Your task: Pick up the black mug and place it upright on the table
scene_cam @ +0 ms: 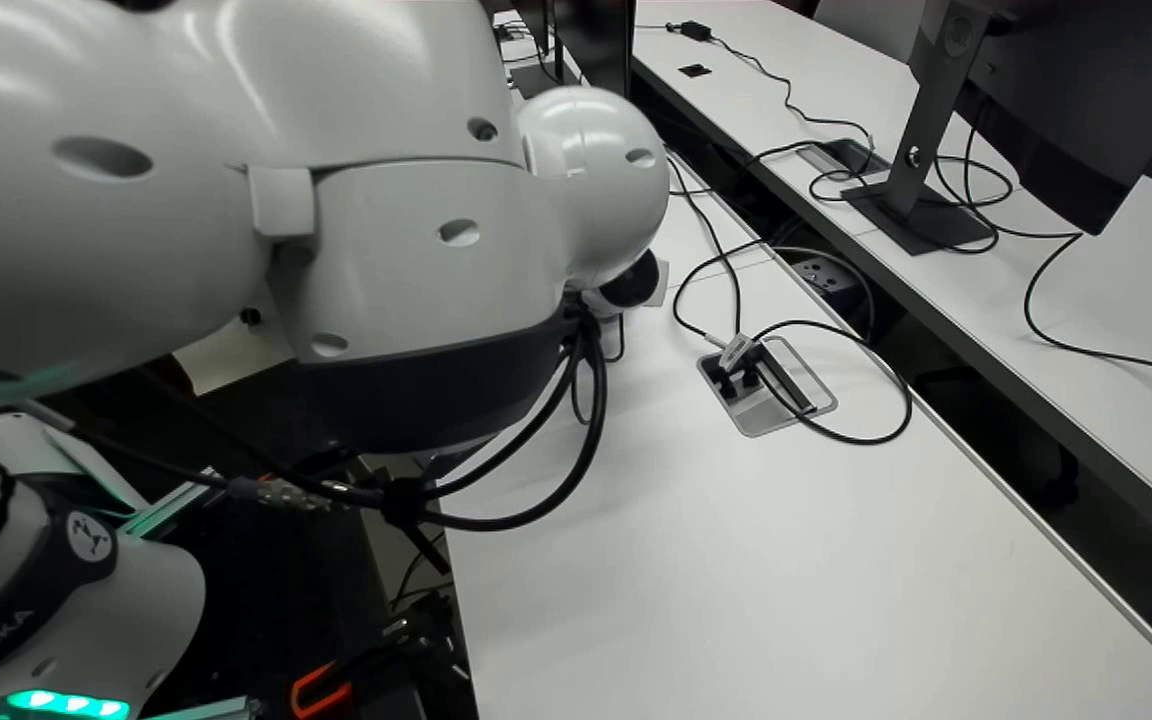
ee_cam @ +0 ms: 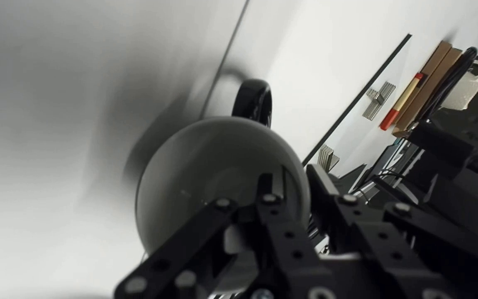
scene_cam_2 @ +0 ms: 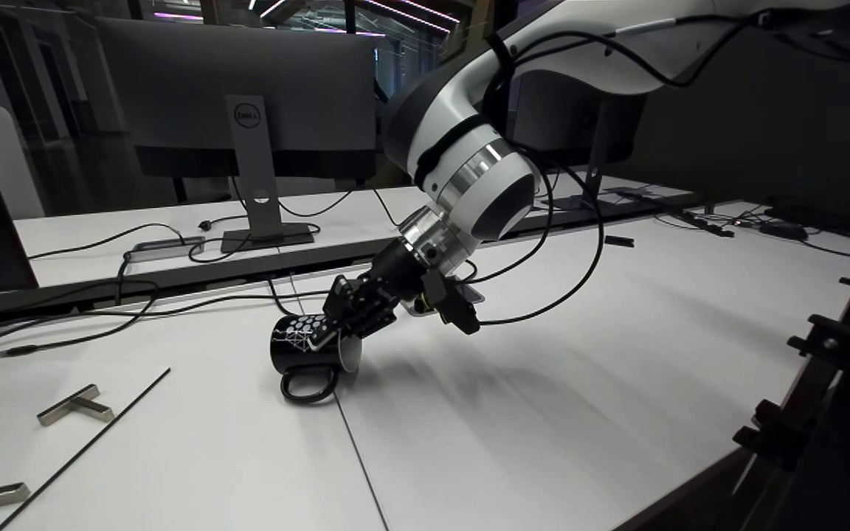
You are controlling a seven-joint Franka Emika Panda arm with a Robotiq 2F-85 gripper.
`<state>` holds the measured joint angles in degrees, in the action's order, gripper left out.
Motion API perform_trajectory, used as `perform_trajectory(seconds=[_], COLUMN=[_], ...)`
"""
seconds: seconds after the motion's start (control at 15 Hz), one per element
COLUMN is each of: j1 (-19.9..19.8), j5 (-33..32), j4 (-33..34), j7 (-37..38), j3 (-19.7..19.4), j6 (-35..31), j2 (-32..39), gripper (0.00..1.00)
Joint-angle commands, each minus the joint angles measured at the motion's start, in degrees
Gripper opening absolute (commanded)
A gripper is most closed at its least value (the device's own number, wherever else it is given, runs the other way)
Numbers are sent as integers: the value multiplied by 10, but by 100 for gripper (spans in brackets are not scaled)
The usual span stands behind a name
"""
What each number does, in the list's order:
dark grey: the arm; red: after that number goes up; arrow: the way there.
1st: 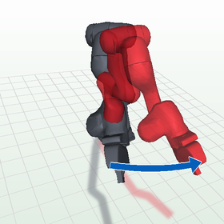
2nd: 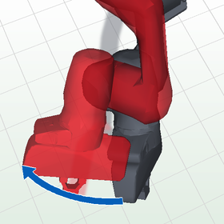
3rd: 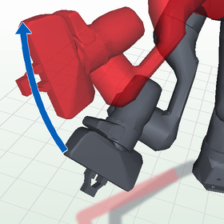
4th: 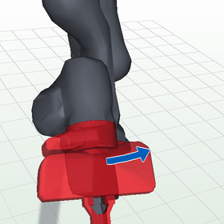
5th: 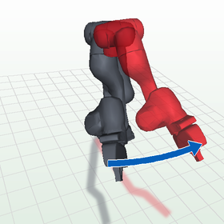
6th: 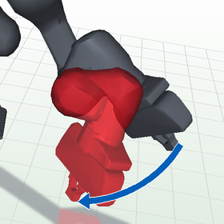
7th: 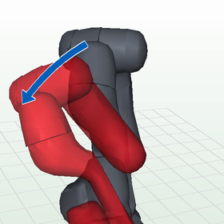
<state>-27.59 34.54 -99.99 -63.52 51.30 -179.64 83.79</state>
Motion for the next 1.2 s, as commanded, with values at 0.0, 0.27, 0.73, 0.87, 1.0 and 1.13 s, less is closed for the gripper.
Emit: perform_trajectory(seconds=[0.0,0.27,0.73,0.87,1.0,1.13], j1=[-9,-17,18,34,56,89], j5=[5,-4,-232,-282,-324,-351], j4=[-7,-24,-96,-112,-127,-141], j7=[-32,-52,208,275,340,405], j3=[9,19,-48,-73,-104,-143], j6=[-24,-60,-153,-168,-185,-194], j2=[5,4,-56,-81,-110,-149], gripper=[4,3,3,3,3,3])
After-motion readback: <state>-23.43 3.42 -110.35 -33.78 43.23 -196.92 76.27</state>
